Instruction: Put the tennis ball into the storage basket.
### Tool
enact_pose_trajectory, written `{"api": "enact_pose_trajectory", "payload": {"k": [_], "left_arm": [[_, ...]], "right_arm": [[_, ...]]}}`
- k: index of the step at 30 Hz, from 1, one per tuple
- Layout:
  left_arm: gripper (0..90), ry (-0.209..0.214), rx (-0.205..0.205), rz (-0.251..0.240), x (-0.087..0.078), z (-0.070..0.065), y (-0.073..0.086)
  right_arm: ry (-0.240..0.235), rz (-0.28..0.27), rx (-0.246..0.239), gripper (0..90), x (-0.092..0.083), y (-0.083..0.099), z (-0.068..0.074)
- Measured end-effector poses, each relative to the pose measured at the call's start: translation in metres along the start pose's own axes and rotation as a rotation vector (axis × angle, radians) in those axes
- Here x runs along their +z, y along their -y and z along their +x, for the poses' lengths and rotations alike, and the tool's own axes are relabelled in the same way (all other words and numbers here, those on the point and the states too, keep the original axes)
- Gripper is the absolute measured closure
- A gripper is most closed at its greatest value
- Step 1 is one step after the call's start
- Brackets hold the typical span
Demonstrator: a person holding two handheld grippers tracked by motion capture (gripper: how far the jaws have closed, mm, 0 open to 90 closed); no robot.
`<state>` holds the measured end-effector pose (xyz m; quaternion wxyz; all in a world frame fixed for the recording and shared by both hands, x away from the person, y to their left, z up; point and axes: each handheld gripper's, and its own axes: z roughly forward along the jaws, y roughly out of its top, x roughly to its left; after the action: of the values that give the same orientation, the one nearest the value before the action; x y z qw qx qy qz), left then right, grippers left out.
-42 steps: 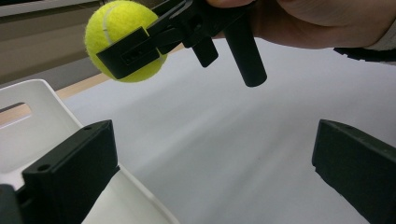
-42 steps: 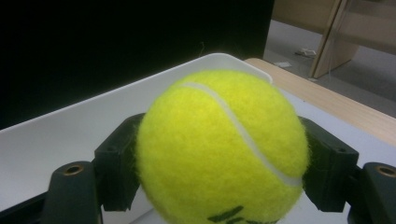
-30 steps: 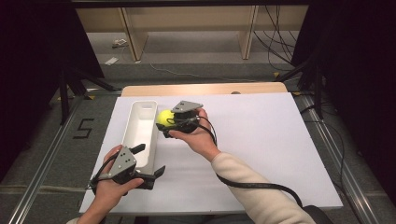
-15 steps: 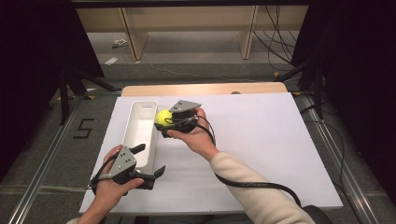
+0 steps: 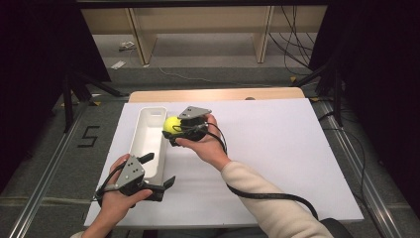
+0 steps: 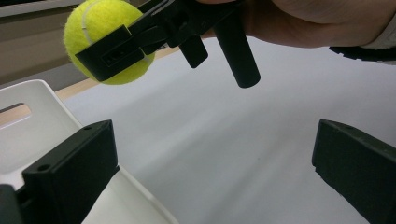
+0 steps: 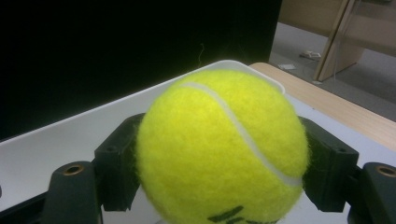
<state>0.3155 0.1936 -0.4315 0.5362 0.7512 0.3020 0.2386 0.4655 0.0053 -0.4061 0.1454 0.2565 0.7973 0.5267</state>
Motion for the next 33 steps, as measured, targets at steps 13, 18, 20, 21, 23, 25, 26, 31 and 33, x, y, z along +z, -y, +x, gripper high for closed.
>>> {"api": "enact_pose_trajectory", "payload": {"k": [13,18,20,21,23,25,26,31,33], "left_arm": [[0.0,0.000,0.000,-0.001,-0.0001,0.0000,-0.0001],[0.0,0.001,0.004,-0.001,-0.0001,0.0001,-0.0002],[0.0,0.000,0.001,-0.001,-0.0001,0.0000,-0.0001],[0.0,0.000,0.000,-0.001,-0.0001,0.0000,-0.0001],[0.0,0.000,0.001,-0.001,-0.0001,0.0000,-0.0001],[0.0,0.000,0.000,-0.001,-0.0001,0.0000,0.0000],[0.0,0.001,0.000,-0.001,-0.0001,0.0000,0.0000],[0.0,0.002,0.005,0.000,0.0001,0.0001,-0.0001],[0.0,0.003,0.004,0.000,0.0001,0.0001,-0.0001]], "right_arm": [[-0.007,0.005,-0.002,26.5,0.0037,-0.0001,0.0024],[-0.008,0.004,-0.004,26.6,0.0049,-0.0015,0.0032],[-0.010,0.008,-0.006,26.6,0.0051,-0.0019,0.0033],[-0.010,0.006,-0.005,26.6,0.0054,-0.0020,0.0035],[-0.011,0.006,-0.004,26.6,0.0058,-0.0024,0.0037],[-0.009,0.005,-0.006,26.5,0.0063,-0.0027,0.0039],[-0.009,0.004,-0.006,26.6,0.0065,-0.0029,0.0040],[-0.013,0.008,-0.007,26.6,0.0072,-0.0029,0.0051],[-0.014,0.007,-0.006,26.5,0.0080,-0.0031,0.0057]]}}
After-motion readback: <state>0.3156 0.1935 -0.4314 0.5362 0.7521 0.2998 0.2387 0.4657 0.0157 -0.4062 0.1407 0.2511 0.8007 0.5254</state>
